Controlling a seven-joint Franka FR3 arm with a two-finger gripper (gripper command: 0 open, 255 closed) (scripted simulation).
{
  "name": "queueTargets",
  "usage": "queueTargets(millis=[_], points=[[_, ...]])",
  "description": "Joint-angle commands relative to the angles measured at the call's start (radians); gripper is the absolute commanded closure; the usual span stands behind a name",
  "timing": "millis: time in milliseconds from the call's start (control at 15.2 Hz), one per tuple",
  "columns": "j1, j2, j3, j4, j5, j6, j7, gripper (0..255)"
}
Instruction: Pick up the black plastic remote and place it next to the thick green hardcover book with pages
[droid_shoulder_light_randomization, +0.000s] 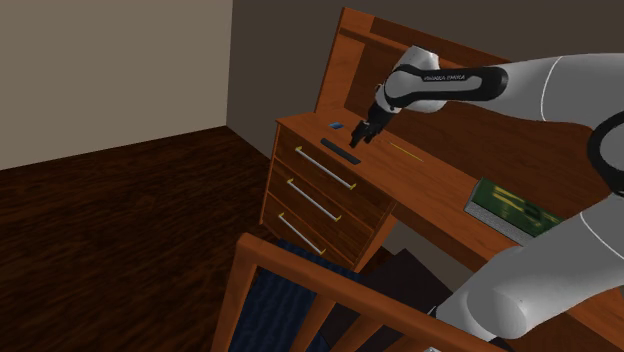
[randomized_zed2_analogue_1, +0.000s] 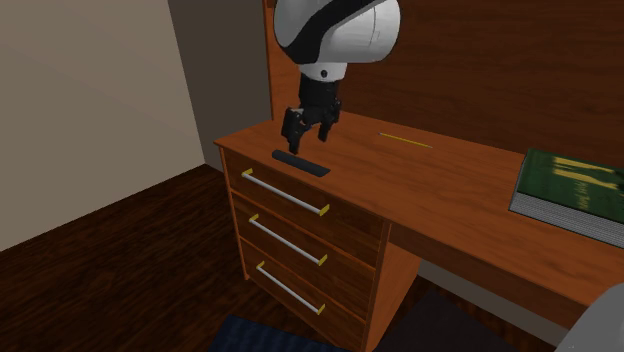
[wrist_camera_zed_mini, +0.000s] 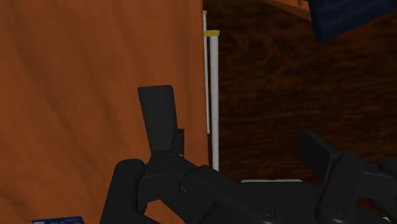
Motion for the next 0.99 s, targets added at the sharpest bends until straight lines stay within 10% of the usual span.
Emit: queueTargets(millis=[0, 924], points=[[-0.001, 0.077, -0.011, 0.046, 0.013, 0.035, -0.037, 0], [-0.04, 0.444, -0.02, 0.3, 0.097, 0.16, -0.195, 0]])
